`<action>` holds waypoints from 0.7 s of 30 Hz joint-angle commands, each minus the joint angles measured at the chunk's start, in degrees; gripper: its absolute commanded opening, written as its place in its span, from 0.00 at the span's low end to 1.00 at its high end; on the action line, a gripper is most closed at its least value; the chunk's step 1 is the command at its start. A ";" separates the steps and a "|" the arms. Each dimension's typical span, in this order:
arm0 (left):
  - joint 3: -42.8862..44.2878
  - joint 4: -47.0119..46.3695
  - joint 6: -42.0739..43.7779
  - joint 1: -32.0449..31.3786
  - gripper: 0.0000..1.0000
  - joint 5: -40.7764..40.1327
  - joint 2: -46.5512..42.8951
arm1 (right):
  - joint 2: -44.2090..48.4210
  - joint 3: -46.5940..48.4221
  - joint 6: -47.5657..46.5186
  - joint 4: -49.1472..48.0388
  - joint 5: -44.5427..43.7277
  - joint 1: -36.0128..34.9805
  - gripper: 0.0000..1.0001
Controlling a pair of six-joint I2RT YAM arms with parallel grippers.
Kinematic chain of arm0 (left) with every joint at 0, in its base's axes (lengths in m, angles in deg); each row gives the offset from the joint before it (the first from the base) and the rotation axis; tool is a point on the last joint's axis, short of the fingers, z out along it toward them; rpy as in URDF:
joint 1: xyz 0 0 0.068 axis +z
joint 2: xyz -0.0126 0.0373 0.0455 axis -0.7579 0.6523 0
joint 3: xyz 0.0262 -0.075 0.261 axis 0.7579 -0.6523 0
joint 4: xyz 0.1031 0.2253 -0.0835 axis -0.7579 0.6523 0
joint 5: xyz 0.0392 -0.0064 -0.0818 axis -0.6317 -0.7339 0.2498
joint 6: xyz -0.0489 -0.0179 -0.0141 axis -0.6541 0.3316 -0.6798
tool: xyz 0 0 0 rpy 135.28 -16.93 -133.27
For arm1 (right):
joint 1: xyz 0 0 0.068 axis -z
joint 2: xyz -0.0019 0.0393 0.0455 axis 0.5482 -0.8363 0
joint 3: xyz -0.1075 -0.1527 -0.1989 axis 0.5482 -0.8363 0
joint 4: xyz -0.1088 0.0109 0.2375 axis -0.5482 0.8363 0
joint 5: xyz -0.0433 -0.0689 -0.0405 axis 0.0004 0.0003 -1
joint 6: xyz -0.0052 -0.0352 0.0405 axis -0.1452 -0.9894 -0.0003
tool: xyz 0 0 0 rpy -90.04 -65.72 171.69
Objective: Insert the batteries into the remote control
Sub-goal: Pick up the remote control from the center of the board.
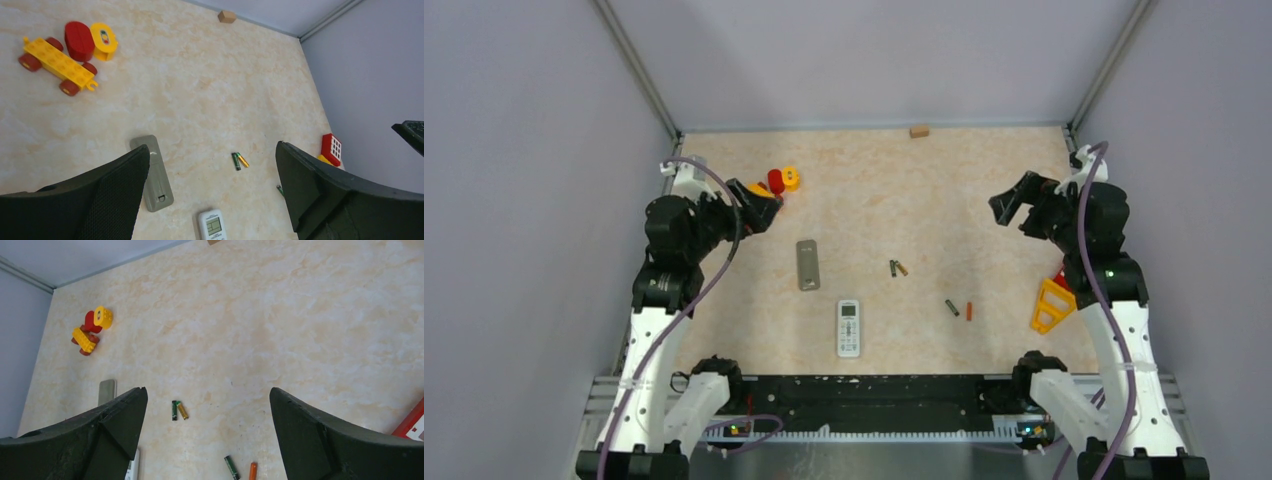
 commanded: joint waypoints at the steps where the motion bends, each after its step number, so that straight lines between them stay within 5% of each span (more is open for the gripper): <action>1: -3.45 -5.32 -2.92 -0.21 0.99 5.42 2.30 | -0.07 -3.57 2.19 -3.41 2.63 0.47 0.95; 13: -13.26 1.82 -6.74 -25.59 0.99 -16.65 8.31 | 2.26 -14.81 5.96 -10.19 9.00 0.38 0.99; 21: -14.43 1.34 -14.61 -41.58 0.97 -28.68 17.09 | 1.85 -20.17 8.54 -10.54 8.12 -0.01 0.90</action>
